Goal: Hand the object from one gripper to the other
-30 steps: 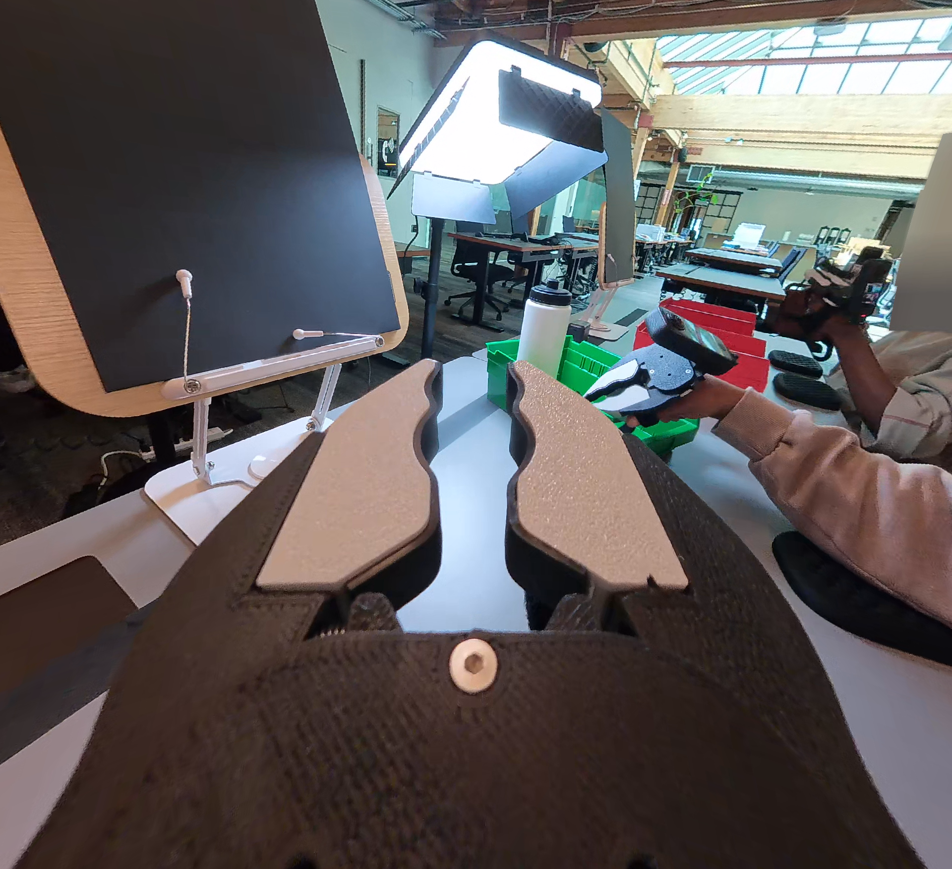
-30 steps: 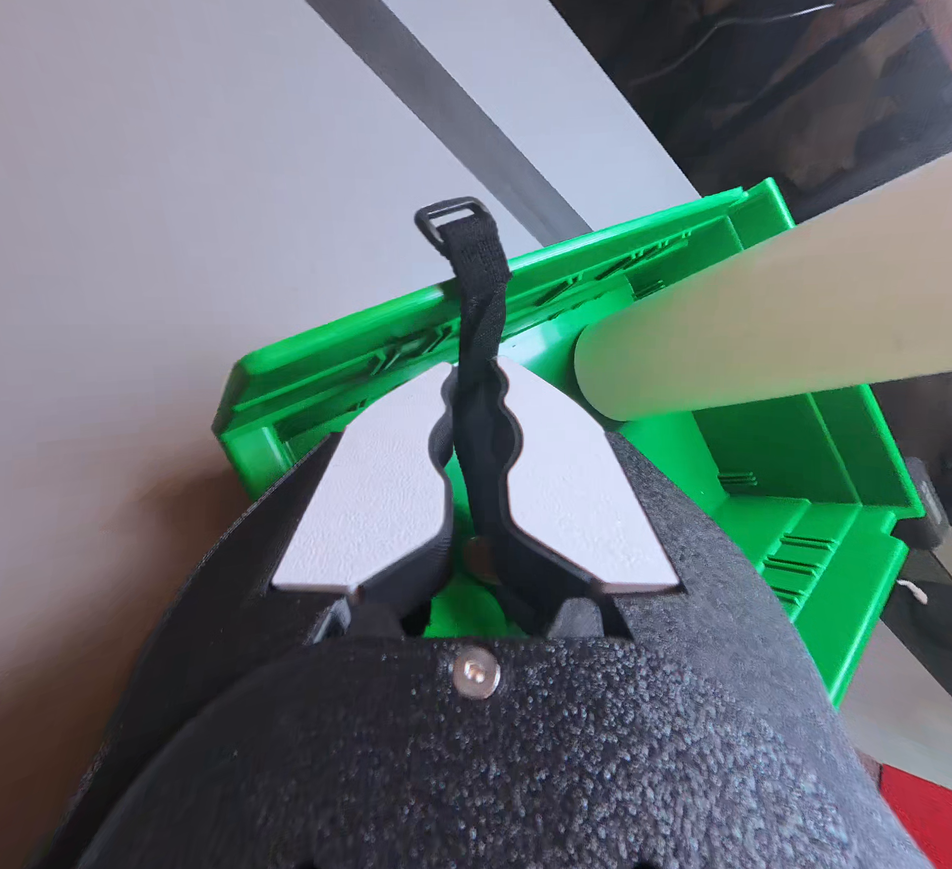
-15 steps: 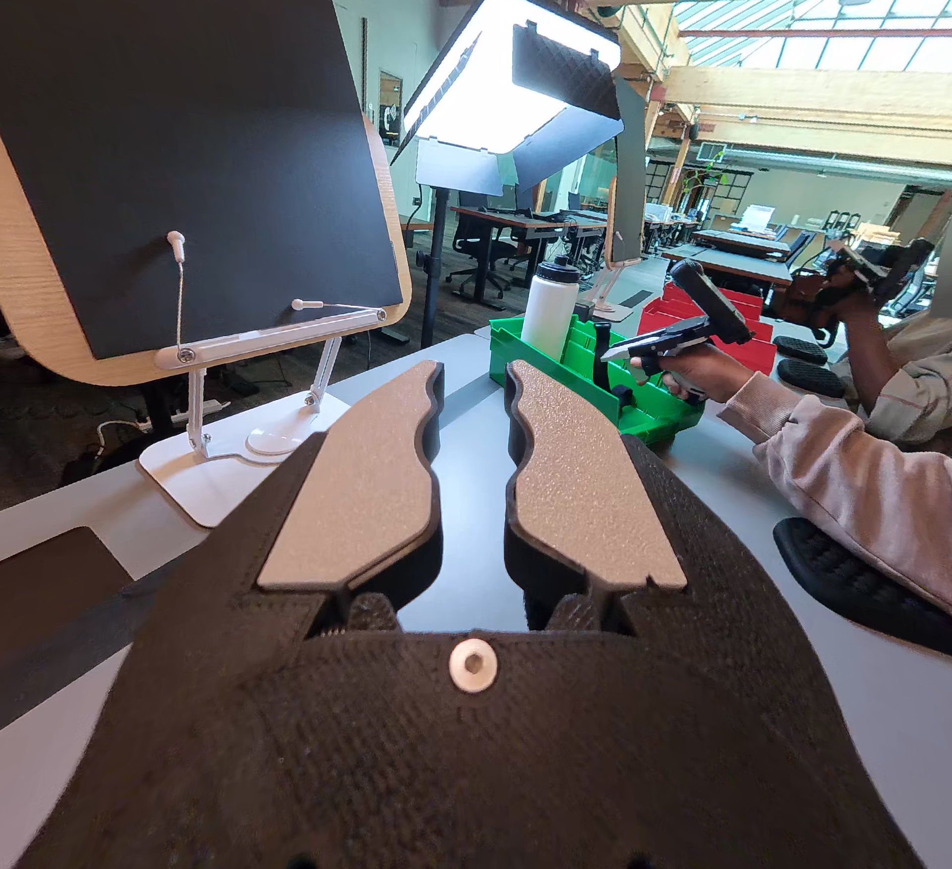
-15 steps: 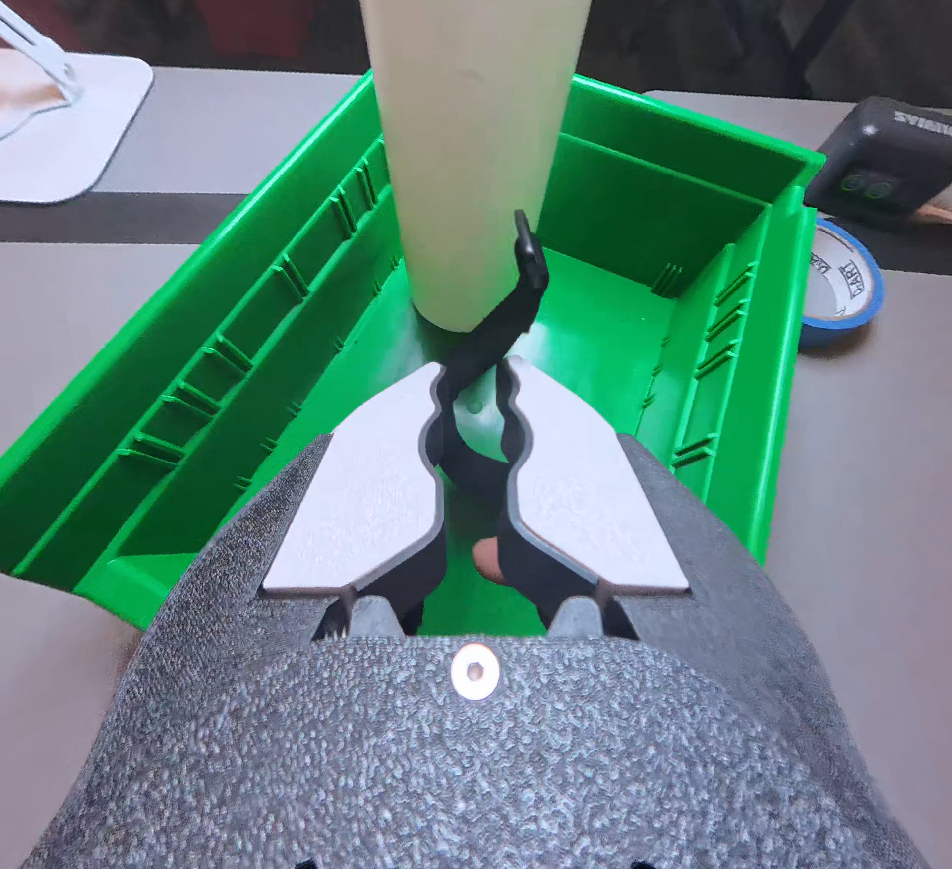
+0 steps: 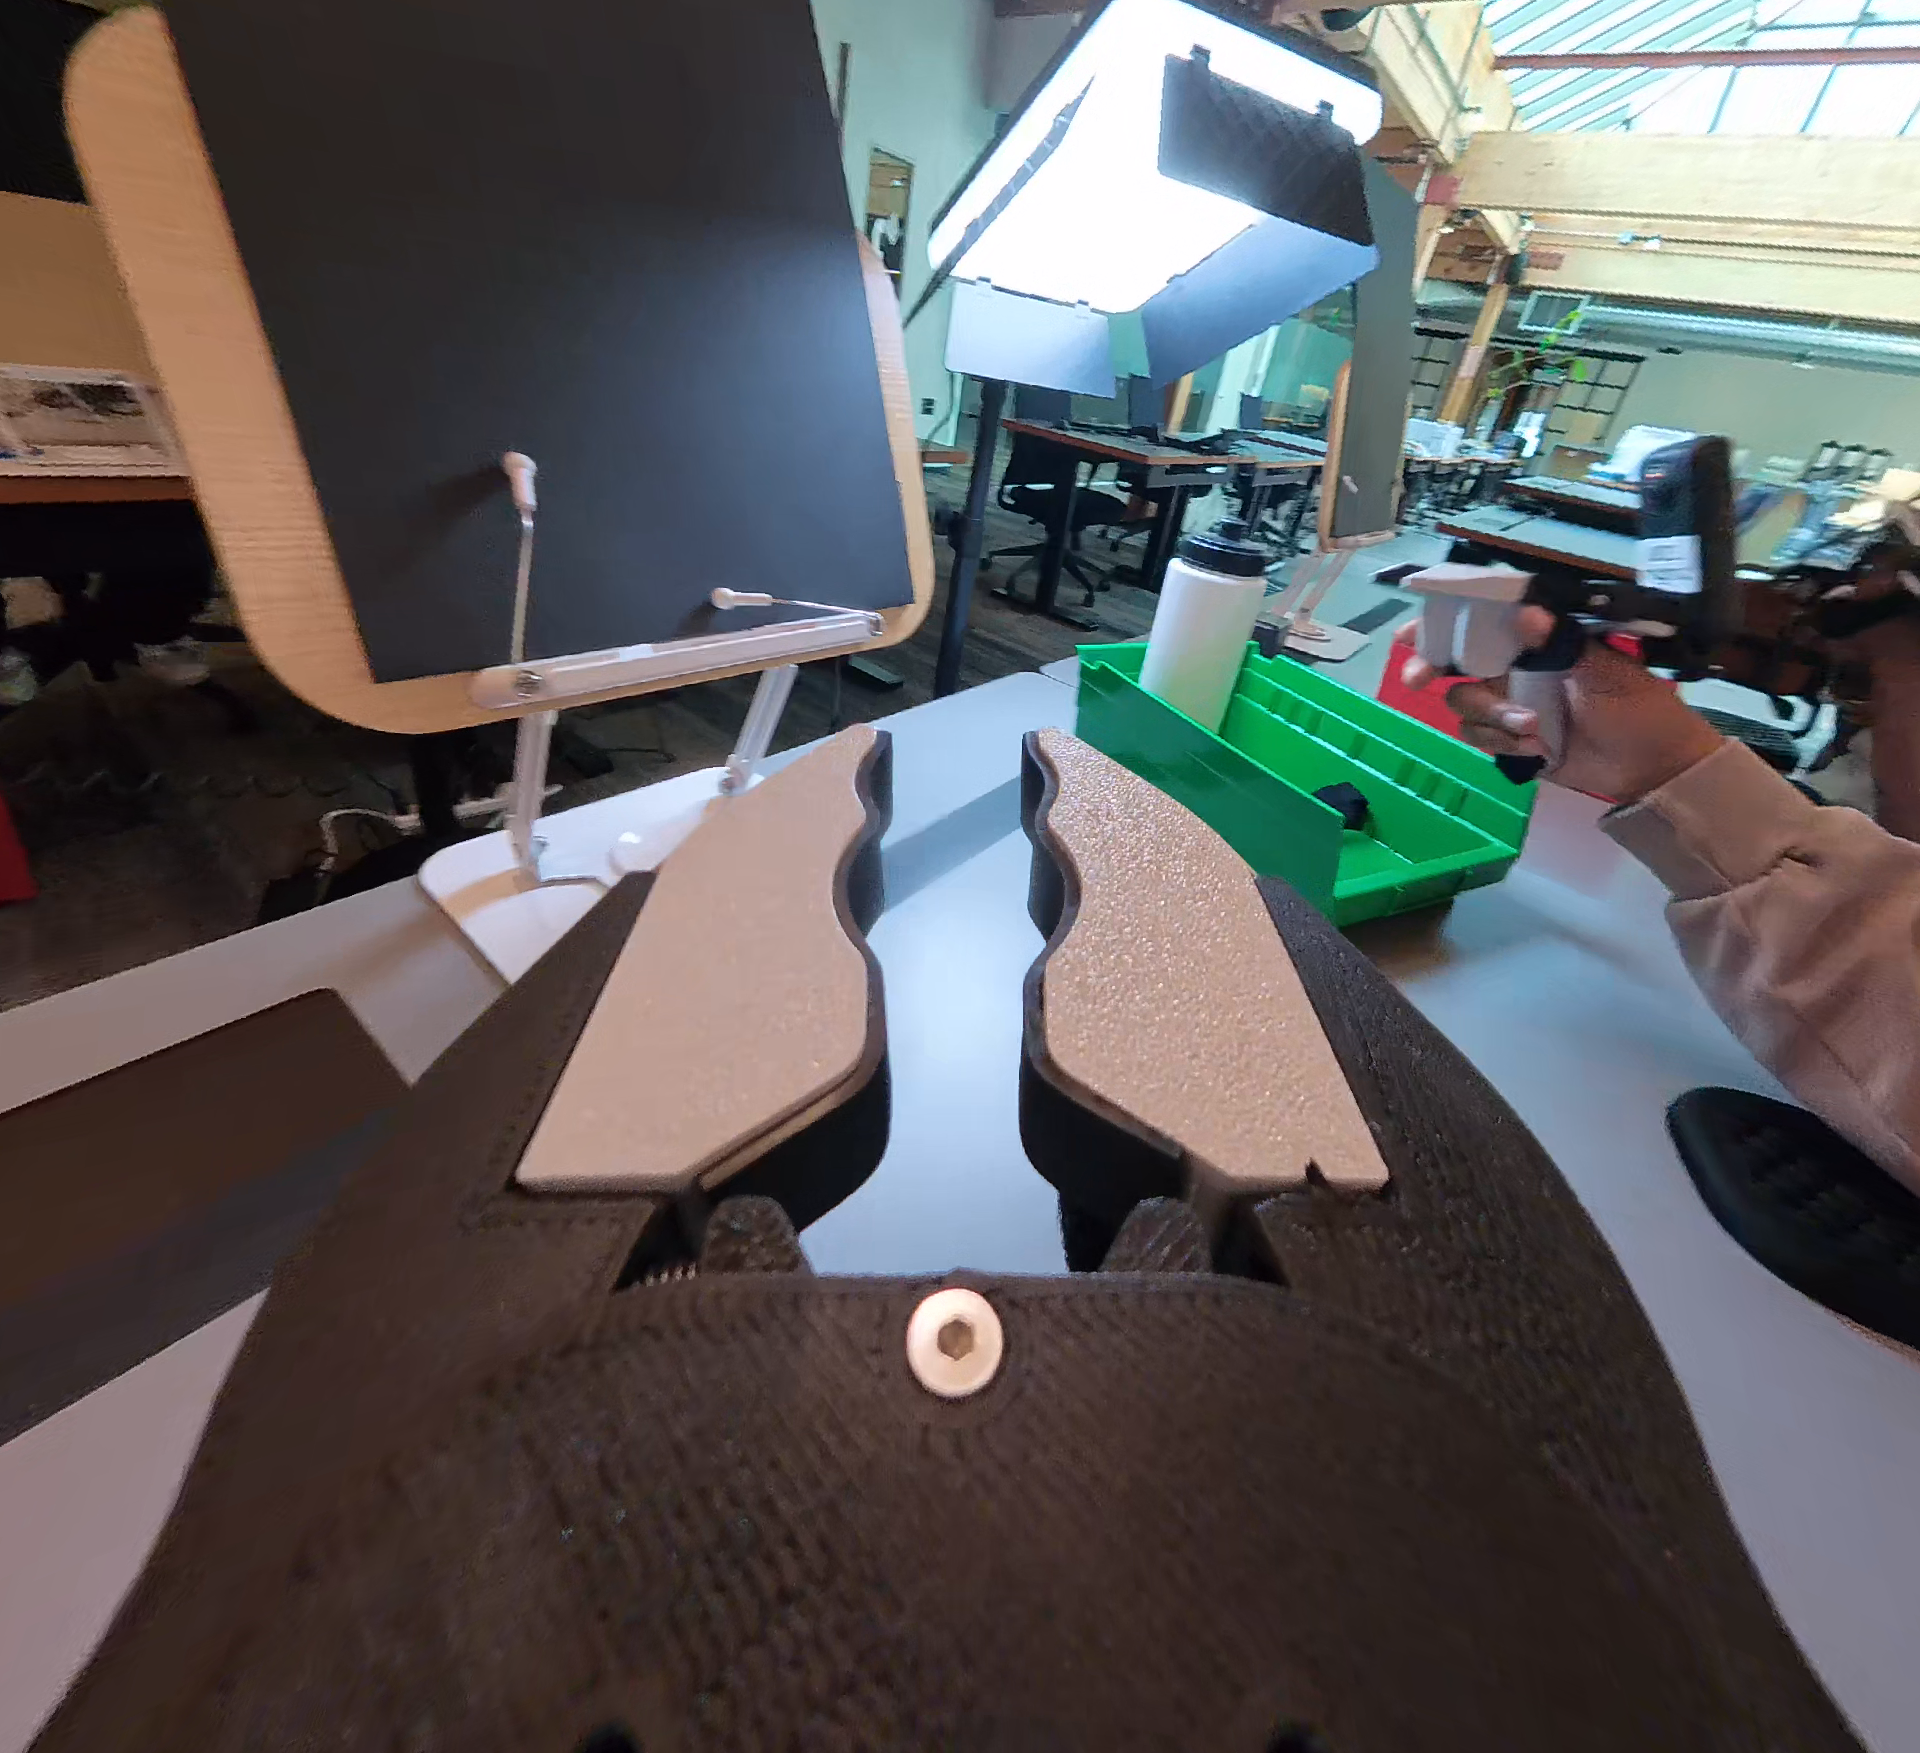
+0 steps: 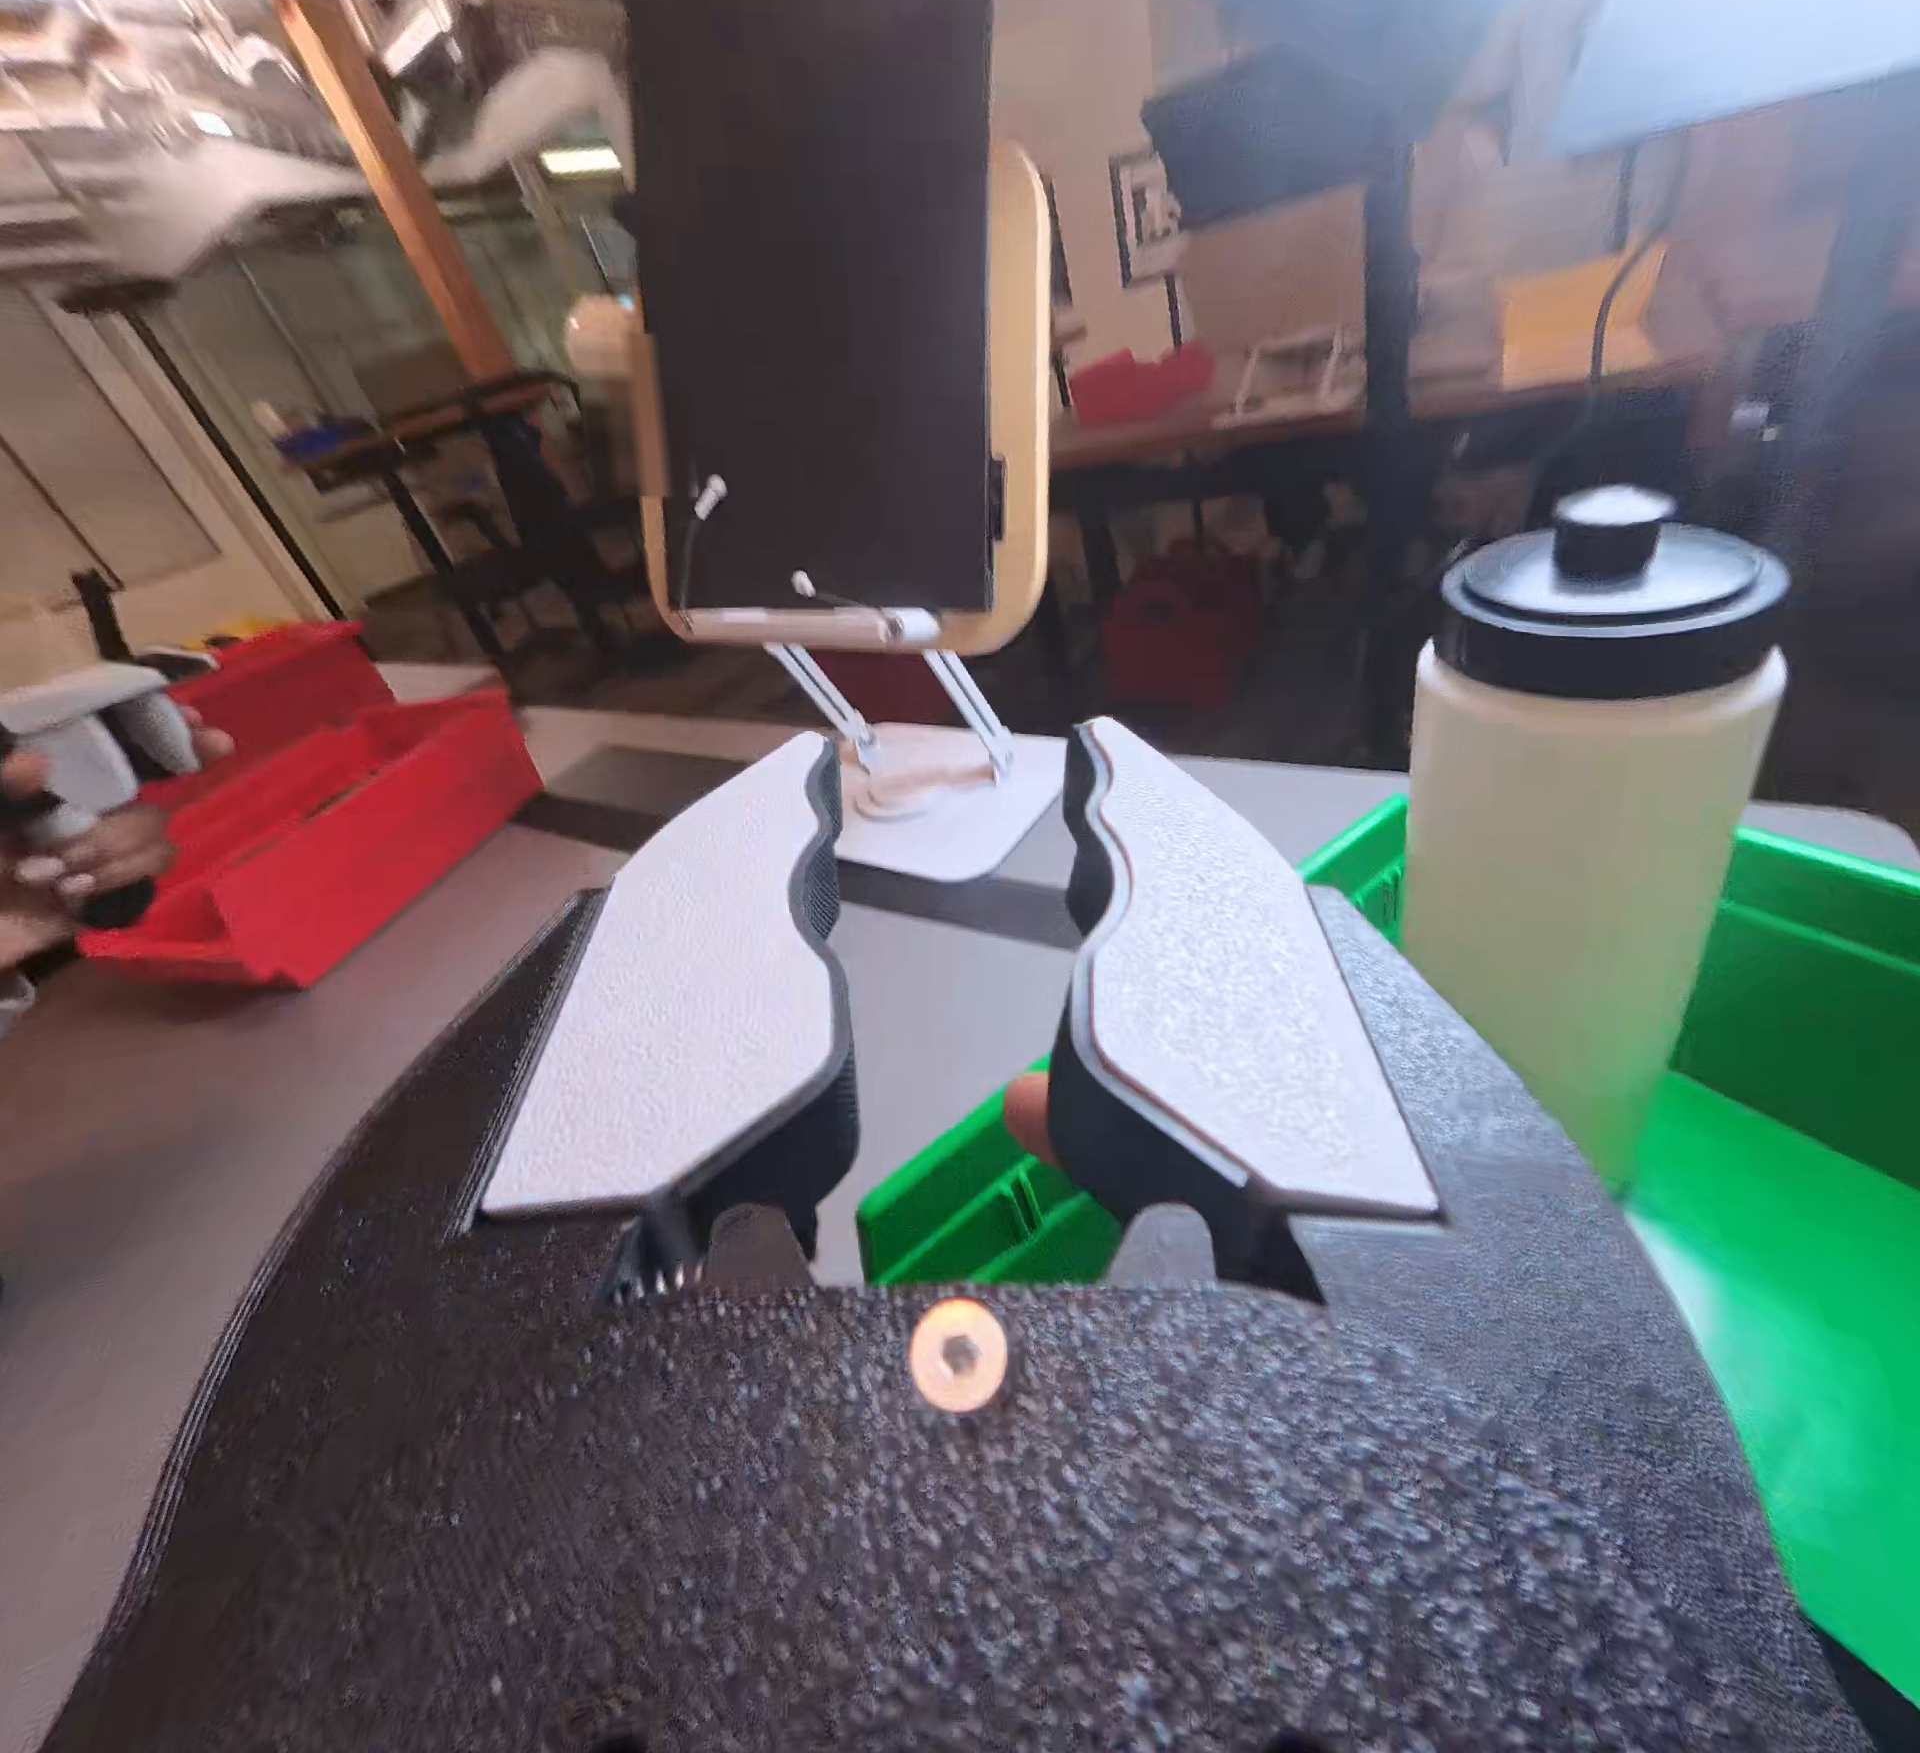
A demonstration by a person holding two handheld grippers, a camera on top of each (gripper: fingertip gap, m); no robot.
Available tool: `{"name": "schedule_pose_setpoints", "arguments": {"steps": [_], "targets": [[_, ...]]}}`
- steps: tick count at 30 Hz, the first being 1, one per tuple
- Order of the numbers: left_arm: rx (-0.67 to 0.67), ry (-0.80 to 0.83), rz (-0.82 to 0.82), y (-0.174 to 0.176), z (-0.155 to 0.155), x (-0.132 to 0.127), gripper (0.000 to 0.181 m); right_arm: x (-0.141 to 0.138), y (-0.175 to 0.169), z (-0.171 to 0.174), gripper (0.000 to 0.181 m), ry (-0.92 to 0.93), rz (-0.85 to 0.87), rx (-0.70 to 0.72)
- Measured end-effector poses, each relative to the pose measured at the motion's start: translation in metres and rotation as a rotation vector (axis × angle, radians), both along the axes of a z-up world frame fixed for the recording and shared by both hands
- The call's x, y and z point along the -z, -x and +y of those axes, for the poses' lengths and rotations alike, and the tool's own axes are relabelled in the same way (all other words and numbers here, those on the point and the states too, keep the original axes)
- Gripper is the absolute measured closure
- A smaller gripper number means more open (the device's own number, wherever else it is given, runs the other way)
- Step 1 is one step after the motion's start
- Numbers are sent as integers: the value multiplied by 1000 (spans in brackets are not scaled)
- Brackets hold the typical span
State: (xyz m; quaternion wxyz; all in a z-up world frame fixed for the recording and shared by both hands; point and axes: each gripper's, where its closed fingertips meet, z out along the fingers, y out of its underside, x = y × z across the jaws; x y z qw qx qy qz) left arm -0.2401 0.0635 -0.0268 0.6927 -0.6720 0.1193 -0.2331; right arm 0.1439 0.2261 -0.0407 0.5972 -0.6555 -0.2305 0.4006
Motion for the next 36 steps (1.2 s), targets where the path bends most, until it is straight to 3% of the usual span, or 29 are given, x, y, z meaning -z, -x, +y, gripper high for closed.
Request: {"name": "schedule_pose_setpoints", "arguments": {"steps": [5, 7, 9, 11, 18, 22, 31, 33, 36], "targets": [[-244, 20, 141, 52, -4, -1, 149, -35, 4, -20, 133, -192, 86, 29], [-351, 26, 203, 78, -9, -4, 146, -38, 13, -27, 144, -242, 57, 40], [-452, 41, 249, 104, -18, -7, 145, -41, 27, -39, 169, -313, 24, 13], [-554, 71, 291, 133, -29, -7, 144, -37, 42, -48, 181, -353, -35, -13], [-932, 229, 456, 238, -81, 6, 145, -10, 84, -62, 181, -376, -207, -89], [-1001, 459, 506, 272, -90, 48, 142, 9, 100, -64, 181, -375, -286, -108], [-875, 850, 446, 300, -74, 191, 148, 24, 115, -71, 181, -389, -367, -140], [-886, 910, 477, 305, -77, 209, 155, 25, 116, -71, 181, -387, -369, -142], [-925, 871, 555, 309, -75, 202, 174, 26, 118, -72, 181, -383, -372, -148]]}}
